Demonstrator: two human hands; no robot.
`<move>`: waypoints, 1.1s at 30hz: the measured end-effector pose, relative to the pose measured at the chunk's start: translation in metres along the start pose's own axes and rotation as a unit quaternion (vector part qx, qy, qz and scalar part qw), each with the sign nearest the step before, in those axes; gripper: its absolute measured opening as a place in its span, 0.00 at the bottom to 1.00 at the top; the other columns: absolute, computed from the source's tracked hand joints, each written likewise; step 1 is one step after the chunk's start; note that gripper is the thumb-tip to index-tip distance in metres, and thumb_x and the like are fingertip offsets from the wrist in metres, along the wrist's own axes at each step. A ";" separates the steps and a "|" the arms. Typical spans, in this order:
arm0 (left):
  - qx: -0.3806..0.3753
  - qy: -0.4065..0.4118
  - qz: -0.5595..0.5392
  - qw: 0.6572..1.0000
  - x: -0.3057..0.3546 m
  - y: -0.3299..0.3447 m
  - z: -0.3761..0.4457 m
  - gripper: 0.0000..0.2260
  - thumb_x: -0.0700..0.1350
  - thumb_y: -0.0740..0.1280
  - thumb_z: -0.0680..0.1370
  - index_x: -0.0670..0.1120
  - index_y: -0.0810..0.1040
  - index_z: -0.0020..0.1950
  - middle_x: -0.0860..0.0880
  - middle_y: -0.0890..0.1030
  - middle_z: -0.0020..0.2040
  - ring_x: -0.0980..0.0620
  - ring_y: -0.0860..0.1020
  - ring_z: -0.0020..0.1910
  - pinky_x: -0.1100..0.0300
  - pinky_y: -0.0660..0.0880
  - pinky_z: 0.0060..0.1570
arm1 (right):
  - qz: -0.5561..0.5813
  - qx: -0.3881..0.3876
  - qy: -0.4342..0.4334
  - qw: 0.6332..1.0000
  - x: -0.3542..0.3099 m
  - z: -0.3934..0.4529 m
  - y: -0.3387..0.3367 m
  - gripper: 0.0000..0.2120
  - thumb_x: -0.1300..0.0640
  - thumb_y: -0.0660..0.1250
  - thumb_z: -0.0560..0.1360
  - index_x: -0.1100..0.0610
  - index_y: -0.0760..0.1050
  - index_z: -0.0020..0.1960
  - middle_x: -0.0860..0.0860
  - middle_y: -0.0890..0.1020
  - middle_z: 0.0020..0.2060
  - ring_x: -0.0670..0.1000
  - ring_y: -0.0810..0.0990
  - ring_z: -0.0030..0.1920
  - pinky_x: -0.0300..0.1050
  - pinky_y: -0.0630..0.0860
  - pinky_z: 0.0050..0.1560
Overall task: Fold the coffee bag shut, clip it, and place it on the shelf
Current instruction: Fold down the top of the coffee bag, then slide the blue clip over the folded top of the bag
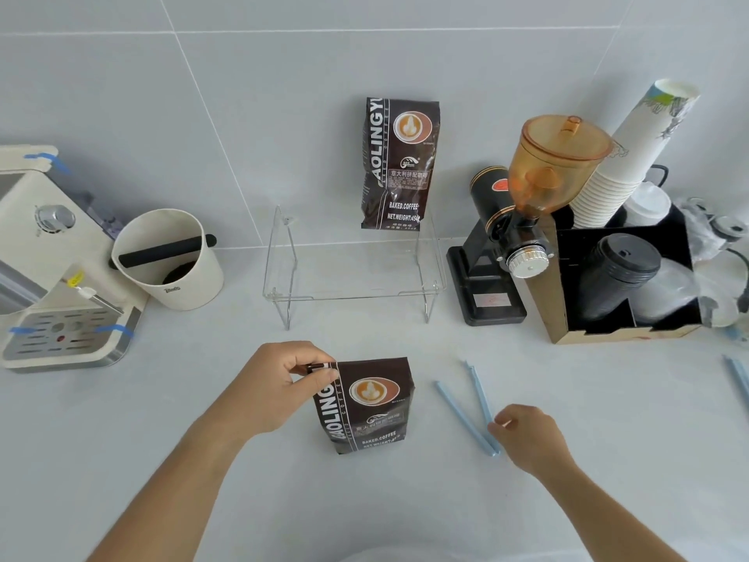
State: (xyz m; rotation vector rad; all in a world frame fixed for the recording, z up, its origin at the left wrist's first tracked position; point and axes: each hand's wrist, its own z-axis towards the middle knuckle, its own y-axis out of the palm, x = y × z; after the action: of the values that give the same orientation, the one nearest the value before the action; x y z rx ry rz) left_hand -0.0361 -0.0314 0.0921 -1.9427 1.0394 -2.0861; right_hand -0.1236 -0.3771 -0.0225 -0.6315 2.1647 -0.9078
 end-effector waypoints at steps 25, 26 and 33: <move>0.023 -0.040 -0.038 0.998 -0.007 0.002 -0.002 0.08 0.39 0.72 0.75 0.53 0.85 0.44 0.54 0.85 0.42 0.52 0.82 0.39 0.60 0.76 0.43 | 0.091 0.065 -0.110 0.988 -0.023 -0.021 -0.039 0.09 0.61 0.66 0.76 0.52 0.78 0.38 0.49 0.84 0.37 0.49 0.85 0.31 0.51 0.83 0.36; 0.025 -0.046 -0.045 0.998 -0.007 0.002 -0.002 0.08 0.39 0.72 0.75 0.53 0.86 0.44 0.53 0.86 0.42 0.52 0.82 0.40 0.59 0.77 0.44 | 0.113 0.060 -0.121 0.984 -0.027 -0.025 -0.046 0.10 0.62 0.67 0.76 0.52 0.79 0.38 0.49 0.85 0.36 0.47 0.85 0.30 0.48 0.84 0.36; 0.050 -0.056 -0.103 0.992 -0.006 0.003 -0.002 0.08 0.39 0.73 0.74 0.52 0.86 0.45 0.45 0.87 0.43 0.38 0.83 0.43 0.42 0.79 0.48 | 0.161 0.062 -0.171 0.970 -0.051 -0.044 -0.093 0.11 0.63 0.71 0.73 0.48 0.82 0.37 0.42 0.85 0.30 0.45 0.84 0.26 0.26 0.74 0.28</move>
State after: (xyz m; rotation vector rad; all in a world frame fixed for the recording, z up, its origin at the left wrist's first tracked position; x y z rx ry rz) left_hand -0.0381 -0.0295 0.0854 -2.1686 0.7265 -2.0531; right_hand -0.1092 -0.3846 0.0910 -0.3321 1.8158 -0.6938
